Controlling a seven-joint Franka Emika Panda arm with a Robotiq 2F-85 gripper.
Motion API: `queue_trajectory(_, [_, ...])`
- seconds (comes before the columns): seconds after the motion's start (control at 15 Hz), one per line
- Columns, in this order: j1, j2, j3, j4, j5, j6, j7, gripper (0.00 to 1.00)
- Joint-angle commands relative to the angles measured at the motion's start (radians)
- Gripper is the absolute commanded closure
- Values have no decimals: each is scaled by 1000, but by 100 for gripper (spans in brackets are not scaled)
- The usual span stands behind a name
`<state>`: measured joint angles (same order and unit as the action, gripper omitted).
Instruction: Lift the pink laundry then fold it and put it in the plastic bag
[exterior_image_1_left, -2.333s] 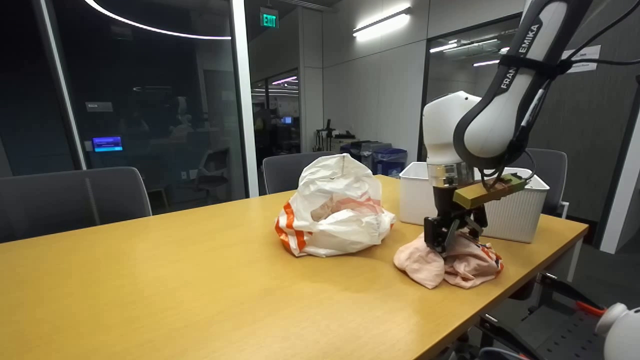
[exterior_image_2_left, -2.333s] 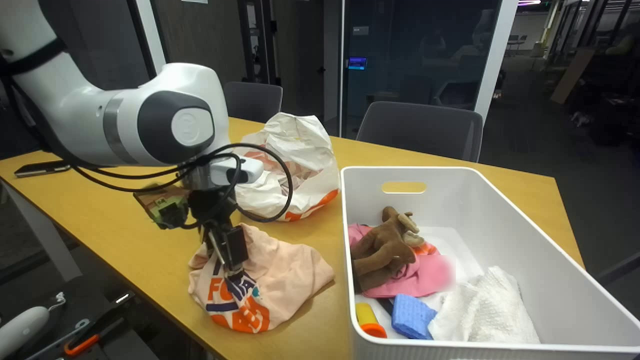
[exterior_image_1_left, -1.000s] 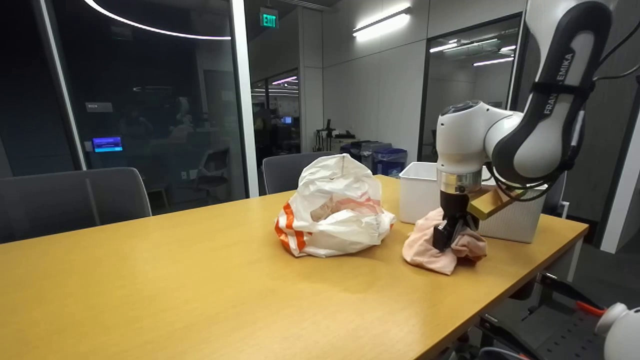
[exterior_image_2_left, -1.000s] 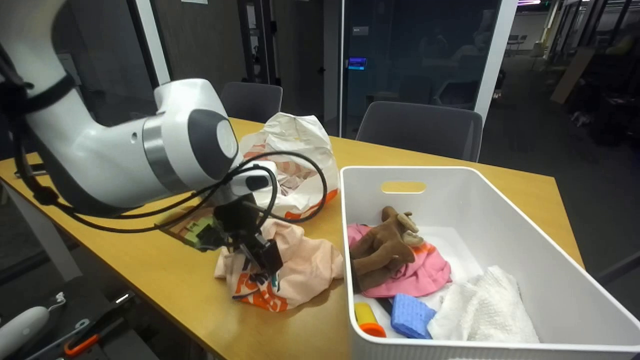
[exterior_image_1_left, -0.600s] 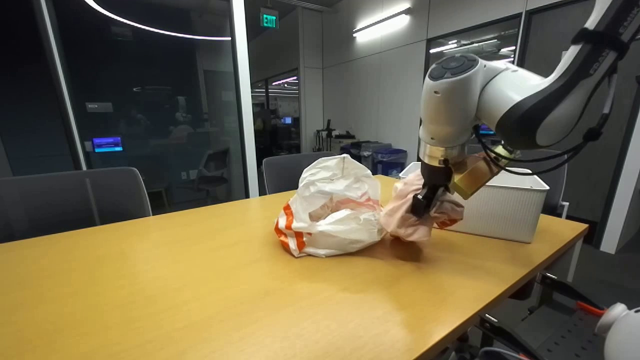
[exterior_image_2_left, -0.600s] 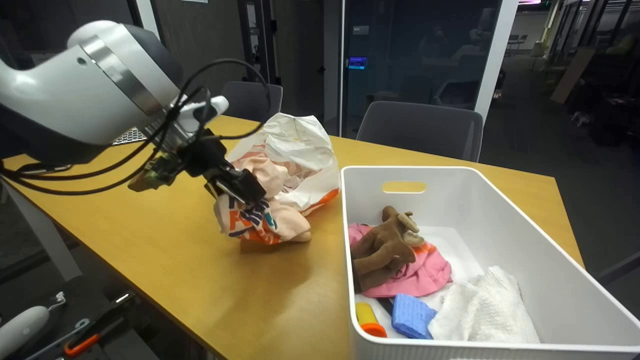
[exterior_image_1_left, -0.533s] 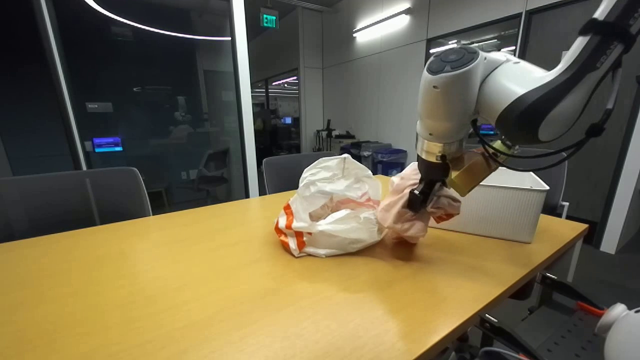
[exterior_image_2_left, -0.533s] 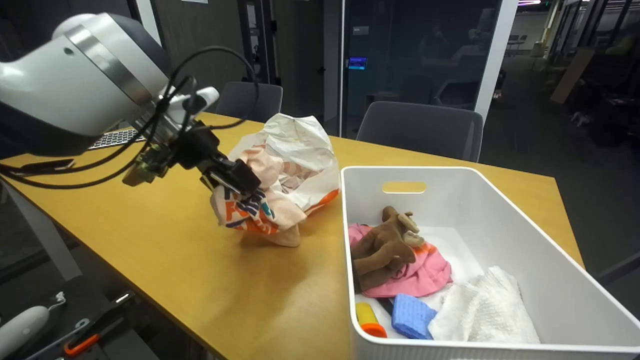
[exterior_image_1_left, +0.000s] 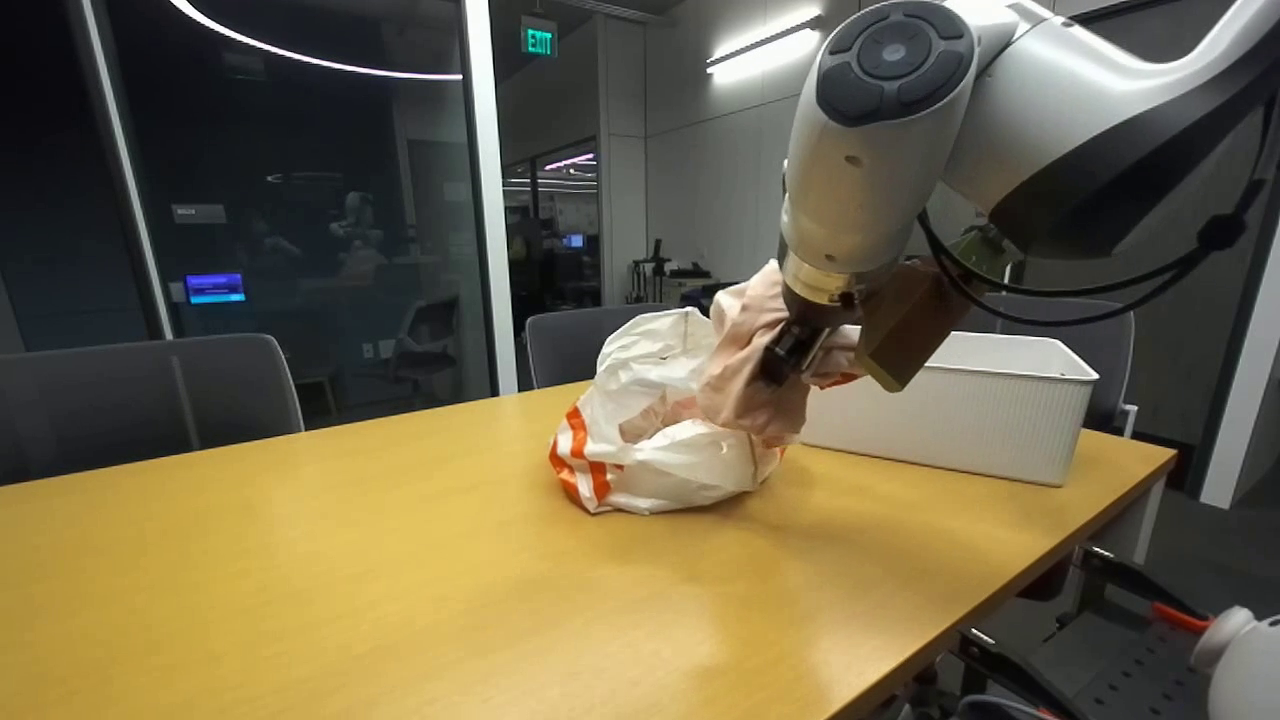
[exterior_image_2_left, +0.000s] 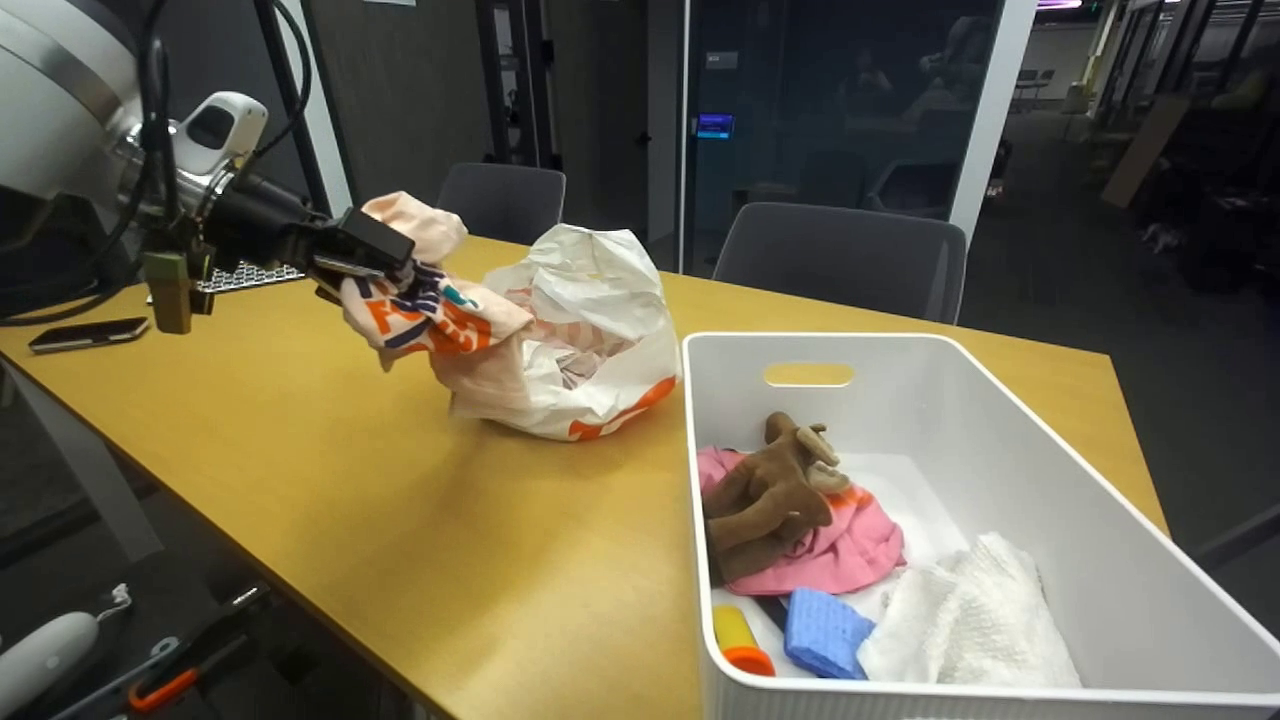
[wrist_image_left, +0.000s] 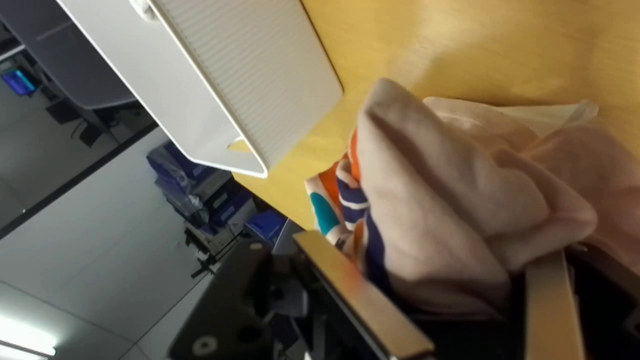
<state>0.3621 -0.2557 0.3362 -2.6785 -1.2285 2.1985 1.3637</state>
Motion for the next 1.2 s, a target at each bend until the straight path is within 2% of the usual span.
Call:
queue_trajectory(0.0, [-11, 179, 62, 166, -113, -133, 51, 100])
queue_trajectory(0.27, [11, 376, 69, 331, -214, -285, 32, 100])
queue_trajectory(0.67, [26, 500, 46, 446, -260, -400, 34, 100])
queue_trajectory(1.13, [55, 582, 42, 519, -381, -550, 72, 100])
